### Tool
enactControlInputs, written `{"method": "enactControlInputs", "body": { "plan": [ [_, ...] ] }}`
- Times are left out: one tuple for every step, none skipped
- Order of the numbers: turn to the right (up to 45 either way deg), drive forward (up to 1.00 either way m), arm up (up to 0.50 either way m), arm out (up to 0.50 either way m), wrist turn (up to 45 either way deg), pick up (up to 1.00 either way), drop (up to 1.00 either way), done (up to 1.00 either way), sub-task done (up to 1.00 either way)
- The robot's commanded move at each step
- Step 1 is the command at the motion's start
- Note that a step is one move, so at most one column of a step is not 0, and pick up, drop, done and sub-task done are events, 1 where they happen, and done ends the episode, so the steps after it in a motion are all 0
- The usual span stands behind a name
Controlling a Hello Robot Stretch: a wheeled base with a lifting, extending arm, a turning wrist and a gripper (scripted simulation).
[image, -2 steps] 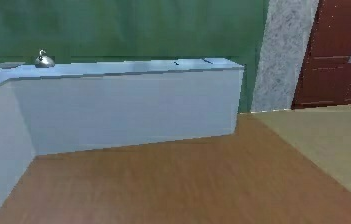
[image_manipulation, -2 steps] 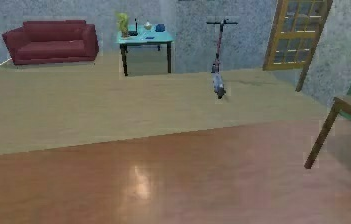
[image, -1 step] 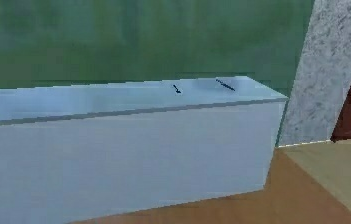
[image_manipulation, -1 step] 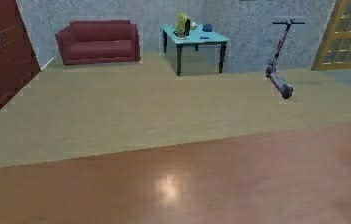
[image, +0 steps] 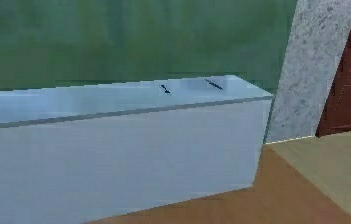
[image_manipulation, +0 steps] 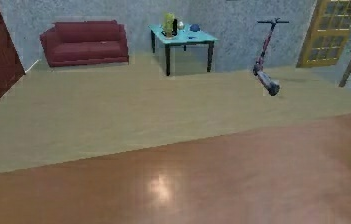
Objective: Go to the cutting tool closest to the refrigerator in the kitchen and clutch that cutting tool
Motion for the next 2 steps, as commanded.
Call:
{"method": "enactControlInputs", "body": {
  "plan": [
    [0.0,0.7,0.0,0.0,0.0,0.0,0.0,0.0,0.0],
    [-45.0,0.0,0.0,0.0,0.0,0.0,0.0,0.0,0.0]
  ]
}}
